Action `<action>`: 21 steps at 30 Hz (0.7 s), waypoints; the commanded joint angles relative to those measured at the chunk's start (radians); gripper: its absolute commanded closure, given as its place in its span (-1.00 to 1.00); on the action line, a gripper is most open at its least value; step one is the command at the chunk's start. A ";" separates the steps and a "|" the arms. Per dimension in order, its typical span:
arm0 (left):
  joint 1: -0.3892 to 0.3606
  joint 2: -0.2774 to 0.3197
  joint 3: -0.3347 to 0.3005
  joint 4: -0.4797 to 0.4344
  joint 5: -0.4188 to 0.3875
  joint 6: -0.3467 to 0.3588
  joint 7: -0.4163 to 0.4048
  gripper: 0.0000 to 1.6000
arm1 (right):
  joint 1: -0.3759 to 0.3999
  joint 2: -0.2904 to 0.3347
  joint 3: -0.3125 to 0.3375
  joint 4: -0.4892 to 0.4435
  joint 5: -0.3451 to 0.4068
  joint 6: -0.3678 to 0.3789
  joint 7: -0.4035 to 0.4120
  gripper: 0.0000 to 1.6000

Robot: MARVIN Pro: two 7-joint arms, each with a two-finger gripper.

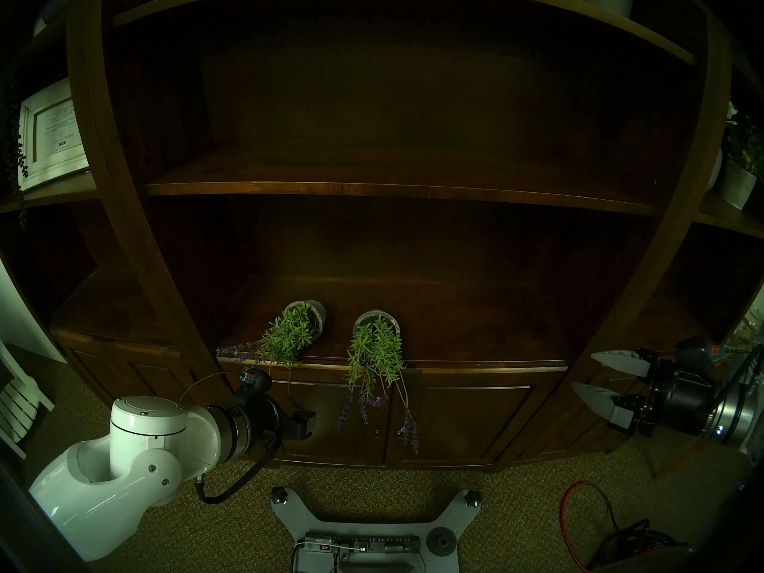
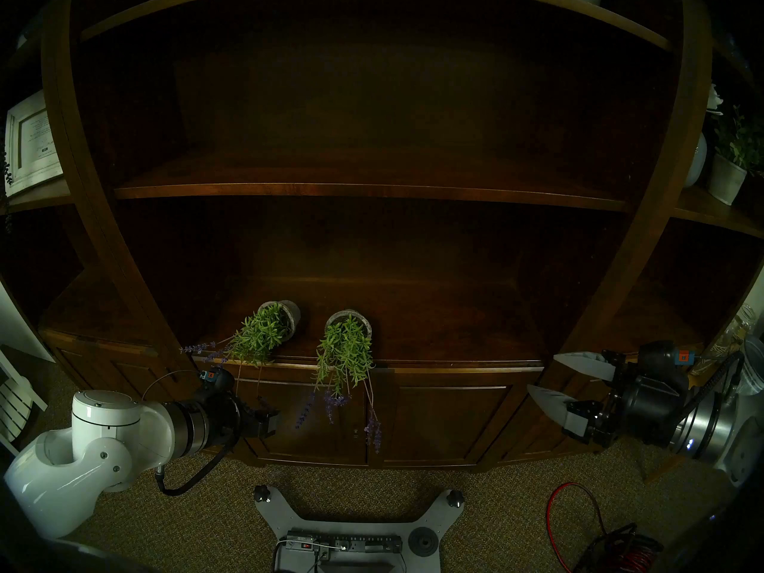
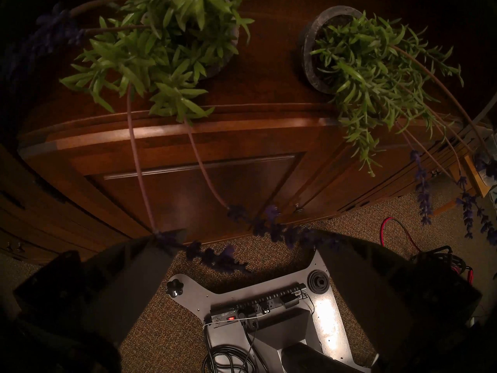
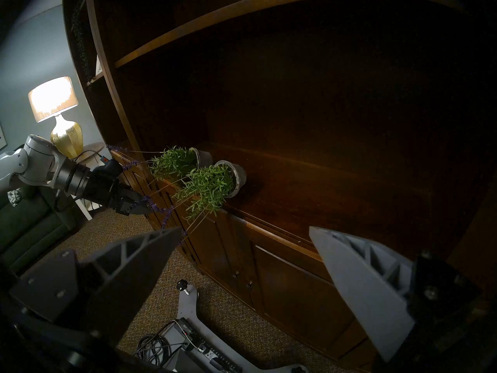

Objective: Place the fake decorative plant upright

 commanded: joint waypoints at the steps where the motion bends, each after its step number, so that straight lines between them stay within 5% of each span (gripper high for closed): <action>1: -0.002 0.000 -0.008 -0.018 -0.001 -0.002 0.000 -1.00 | 0.000 0.000 0.001 -0.001 0.000 -0.001 0.000 -1.00; 11: 0.000 -0.001 -0.009 -0.020 -0.002 -0.001 0.003 -1.00 | 0.000 0.000 0.001 -0.001 0.000 -0.002 0.000 -1.00; 21: 0.054 0.025 -0.088 -0.064 -0.028 0.008 -0.042 -1.00 | 0.000 0.000 0.001 -0.001 0.000 -0.001 0.000 -1.00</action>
